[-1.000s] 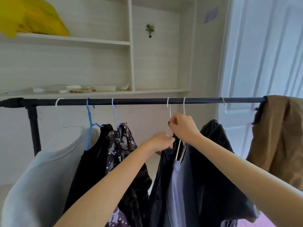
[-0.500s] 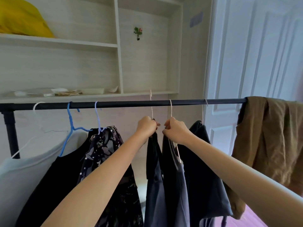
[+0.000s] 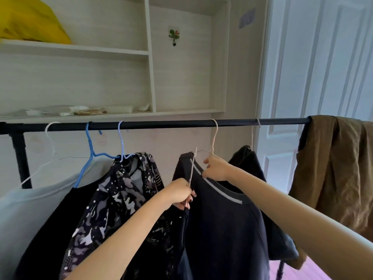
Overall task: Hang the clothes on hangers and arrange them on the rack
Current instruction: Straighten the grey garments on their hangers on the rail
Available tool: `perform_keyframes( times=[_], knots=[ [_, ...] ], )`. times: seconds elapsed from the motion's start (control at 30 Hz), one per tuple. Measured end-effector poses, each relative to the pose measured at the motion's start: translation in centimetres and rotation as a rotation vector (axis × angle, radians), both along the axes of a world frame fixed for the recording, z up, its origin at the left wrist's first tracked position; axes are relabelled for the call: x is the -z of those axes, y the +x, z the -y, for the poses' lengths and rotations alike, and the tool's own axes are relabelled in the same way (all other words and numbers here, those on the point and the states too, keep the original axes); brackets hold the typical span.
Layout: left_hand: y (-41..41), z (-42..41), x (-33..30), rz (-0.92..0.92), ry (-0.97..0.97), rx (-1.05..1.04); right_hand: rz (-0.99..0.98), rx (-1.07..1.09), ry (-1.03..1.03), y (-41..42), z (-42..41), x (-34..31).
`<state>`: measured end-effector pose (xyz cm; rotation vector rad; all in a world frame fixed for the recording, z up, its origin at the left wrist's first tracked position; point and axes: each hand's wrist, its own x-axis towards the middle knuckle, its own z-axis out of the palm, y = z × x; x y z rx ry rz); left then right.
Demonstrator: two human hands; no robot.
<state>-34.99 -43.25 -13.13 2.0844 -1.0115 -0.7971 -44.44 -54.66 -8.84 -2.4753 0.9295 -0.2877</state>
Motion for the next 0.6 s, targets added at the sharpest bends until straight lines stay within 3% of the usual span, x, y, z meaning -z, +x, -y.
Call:
perform_keyframes(
  times=[0.2, 0.43, 0.6],
  knots=[
    [1.7, -2.4, -1.3, -0.018, -0.158, -0.01, -0.026, -0.072, -0.013, 2.1, -1.2, 1.0],
    [1.2, -6.4, -0.8, 0.032, -0.127, 0.105, 0.165, -0.029, -0.004, 2.4, -4.2, 2.4],
    [1.1, -9.2, 0.8, -0.004, -0.105, 0.17, 0.013, -0.127, -0.087, 0.8, -6.5, 5.5]
  ],
)
